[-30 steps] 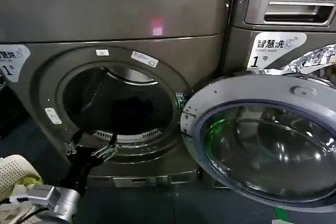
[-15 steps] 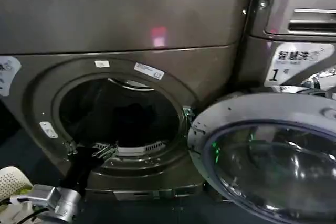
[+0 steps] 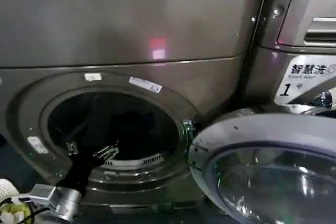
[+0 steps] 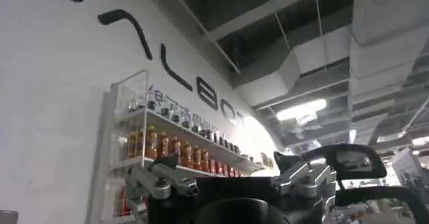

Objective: Grasp the clothes from the dryer.

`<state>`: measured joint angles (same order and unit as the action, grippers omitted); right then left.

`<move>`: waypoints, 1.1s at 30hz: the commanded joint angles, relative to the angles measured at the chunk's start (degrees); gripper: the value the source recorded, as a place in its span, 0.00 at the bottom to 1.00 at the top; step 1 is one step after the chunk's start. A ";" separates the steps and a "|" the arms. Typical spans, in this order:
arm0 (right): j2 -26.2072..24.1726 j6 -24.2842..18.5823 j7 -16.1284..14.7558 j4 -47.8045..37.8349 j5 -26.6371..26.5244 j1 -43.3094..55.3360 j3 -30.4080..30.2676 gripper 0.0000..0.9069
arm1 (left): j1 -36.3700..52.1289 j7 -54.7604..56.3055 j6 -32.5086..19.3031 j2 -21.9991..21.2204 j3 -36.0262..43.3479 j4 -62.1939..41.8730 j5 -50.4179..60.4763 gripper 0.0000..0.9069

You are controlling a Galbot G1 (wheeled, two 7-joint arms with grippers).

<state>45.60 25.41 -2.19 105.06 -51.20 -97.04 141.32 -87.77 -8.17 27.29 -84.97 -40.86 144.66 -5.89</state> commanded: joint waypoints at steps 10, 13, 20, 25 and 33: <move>-0.40 -0.36 0.89 1.67 -2.50 -5.26 8.64 1.00 | 25.99 0.41 -4.20 4.33 3.96 -30.10 -1.94 1.00; -0.53 -0.27 1.21 0.66 -2.78 -6.31 9.73 1.00 | 34.38 1.15 -5.97 4.40 5.95 -41.97 -1.71 1.00; -0.94 0.53 1.95 -0.72 -2.65 -6.73 10.29 1.00 | 51.11 2.21 -7.83 4.63 10.11 -61.16 -0.38 1.00; -1.29 0.57 1.79 -1.34 -2.65 -6.56 10.51 1.00 | 61.98 0.90 -9.69 5.25 15.53 -75.85 3.00 1.00; -1.74 0.53 1.30 -2.68 -2.55 -6.31 10.84 1.00 | 74.54 -16.24 -13.06 8.14 25.07 -96.59 10.67 1.00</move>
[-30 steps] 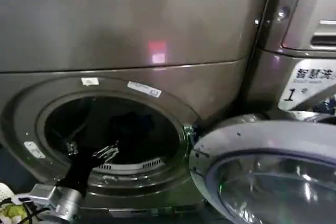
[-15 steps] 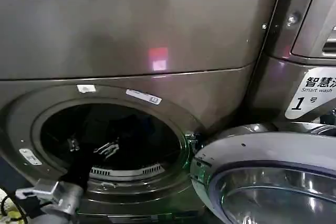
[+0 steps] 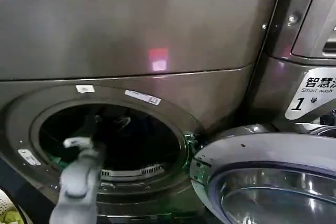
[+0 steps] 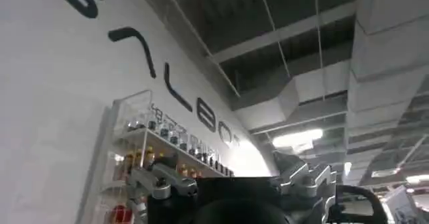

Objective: Grasp the clothes from the dryer.

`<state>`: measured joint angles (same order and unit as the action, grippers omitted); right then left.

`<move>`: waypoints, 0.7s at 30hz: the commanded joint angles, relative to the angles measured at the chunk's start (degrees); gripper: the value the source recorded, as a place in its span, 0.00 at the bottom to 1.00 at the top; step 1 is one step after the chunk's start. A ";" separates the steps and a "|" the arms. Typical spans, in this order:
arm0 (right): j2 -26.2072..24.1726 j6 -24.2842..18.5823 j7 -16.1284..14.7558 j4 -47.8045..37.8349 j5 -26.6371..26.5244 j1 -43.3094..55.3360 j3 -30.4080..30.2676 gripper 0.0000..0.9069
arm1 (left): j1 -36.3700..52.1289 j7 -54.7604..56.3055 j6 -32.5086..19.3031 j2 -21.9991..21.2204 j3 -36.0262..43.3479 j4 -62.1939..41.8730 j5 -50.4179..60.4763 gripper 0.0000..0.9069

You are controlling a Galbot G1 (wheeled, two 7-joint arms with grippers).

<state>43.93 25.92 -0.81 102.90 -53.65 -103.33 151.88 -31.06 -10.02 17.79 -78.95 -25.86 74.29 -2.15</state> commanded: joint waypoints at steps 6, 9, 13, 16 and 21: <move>-0.76 -0.02 -0.22 -0.94 0.06 0.58 -0.45 1.00 | 26.79 -25.53 -6.62 2.68 22.82 -40.50 14.59 1.00; -0.75 -0.08 -0.33 -1.53 0.13 0.38 -0.16 1.00 | 30.96 -30.16 -9.34 2.85 30.07 -46.33 19.70 1.00; -0.40 -0.09 -0.38 -1.74 0.13 0.21 0.01 1.00 | 34.34 -35.72 -13.42 2.59 35.59 -50.24 28.97 1.00; -0.25 -0.08 -0.43 -1.82 0.13 0.00 0.16 1.00 | 36.09 -39.74 -16.39 2.29 37.81 -52.53 30.45 1.00; 0.01 -0.08 -0.52 -2.00 0.14 -0.68 0.60 1.00 | 38.70 -46.84 -17.14 1.69 41.58 -53.84 35.21 1.00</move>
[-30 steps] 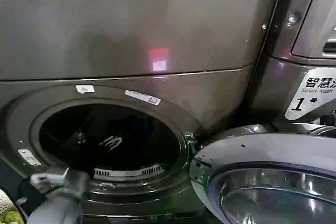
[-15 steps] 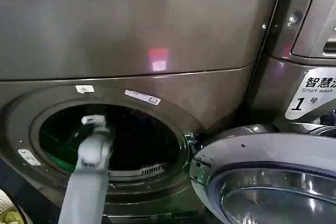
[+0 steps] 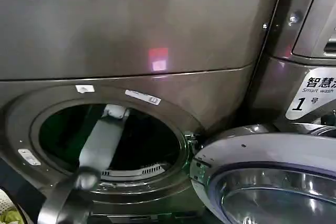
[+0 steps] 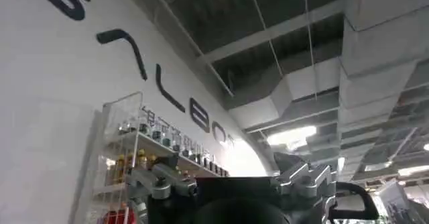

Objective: Grasp the clothes from the dryer.

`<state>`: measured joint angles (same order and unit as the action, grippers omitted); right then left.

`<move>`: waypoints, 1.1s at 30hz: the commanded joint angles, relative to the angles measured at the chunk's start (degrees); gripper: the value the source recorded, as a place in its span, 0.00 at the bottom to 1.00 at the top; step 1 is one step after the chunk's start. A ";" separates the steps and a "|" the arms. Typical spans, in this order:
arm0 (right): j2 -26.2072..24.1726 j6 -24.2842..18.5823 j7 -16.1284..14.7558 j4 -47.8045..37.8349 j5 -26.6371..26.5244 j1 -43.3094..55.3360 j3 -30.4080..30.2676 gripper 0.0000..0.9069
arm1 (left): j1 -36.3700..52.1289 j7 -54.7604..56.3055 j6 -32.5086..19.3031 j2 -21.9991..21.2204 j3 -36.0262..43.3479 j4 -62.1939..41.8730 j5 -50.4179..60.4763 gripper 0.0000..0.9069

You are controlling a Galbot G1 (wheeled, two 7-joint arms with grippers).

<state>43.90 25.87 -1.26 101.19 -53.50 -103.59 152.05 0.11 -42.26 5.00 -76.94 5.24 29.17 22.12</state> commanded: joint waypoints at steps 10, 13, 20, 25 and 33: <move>0.31 0.01 -0.25 -0.51 0.00 -1.12 1.13 1.00 | 8.15 -17.69 -4.54 -1.94 15.44 -13.11 19.19 1.00; 0.20 0.02 -0.27 -0.34 0.08 -0.77 0.78 1.00 | 8.19 -17.92 -4.33 -2.19 16.10 -13.64 19.59 1.00; 0.11 -0.14 -0.66 -0.80 1.32 -0.35 0.46 1.00 | 7.46 -19.00 -3.82 -2.27 17.42 -16.20 19.12 0.79; 0.19 -0.18 -0.65 -0.91 1.50 0.06 0.10 1.00 | 7.28 -19.58 -3.59 -2.39 17.69 -16.56 18.34 0.01; 0.35 -0.27 -0.64 -1.53 1.65 -0.03 0.32 1.00 | 7.65 -20.58 -3.70 -2.61 18.77 -16.75 17.39 0.00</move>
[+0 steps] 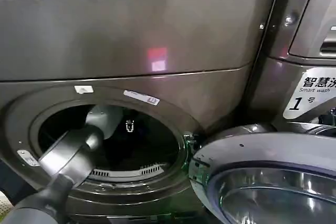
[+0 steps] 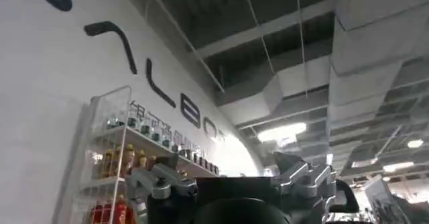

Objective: Grasp the clothes from the dryer.

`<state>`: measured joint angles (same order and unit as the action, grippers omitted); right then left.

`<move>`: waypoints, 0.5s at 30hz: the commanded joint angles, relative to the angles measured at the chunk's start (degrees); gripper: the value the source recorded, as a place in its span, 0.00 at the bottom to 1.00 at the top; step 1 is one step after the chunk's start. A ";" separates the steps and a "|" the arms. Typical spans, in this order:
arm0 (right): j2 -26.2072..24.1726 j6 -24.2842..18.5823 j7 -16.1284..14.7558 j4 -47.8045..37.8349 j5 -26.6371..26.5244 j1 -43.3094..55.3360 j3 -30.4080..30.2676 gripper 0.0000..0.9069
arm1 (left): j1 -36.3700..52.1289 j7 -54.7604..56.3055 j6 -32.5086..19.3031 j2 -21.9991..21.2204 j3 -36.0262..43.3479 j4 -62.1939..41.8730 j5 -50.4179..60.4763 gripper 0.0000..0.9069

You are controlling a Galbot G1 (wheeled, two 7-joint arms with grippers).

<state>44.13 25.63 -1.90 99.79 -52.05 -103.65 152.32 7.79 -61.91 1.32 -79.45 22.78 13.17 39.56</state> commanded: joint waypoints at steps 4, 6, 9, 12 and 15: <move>0.29 -0.03 -0.03 -0.16 0.27 0.13 -0.12 1.00 | 0.04 -1.42 0.00 -0.11 1.24 -0.72 -0.49 0.00; 0.36 -0.03 -0.01 -0.09 0.30 0.19 -0.30 1.00 | 0.08 -1.24 0.01 -0.10 1.12 -0.57 -0.89 0.00; 0.39 -0.02 0.04 0.09 0.29 0.19 -0.38 1.00 | -0.02 0.99 0.43 -0.75 -2.47 -0.69 -3.20 0.00; 0.42 -0.03 0.09 0.15 0.30 0.17 -0.45 1.00 | -0.66 4.11 1.91 -0.64 -6.61 1.69 -6.27 0.00; 0.48 -0.02 0.19 0.56 0.28 0.22 -0.69 1.00 | -2.68 7.51 3.58 0.40 -14.16 7.47 -9.96 0.00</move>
<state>44.57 25.61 -1.82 100.07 -51.79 -103.48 151.77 7.16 -60.33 2.67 -79.70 20.09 13.63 36.30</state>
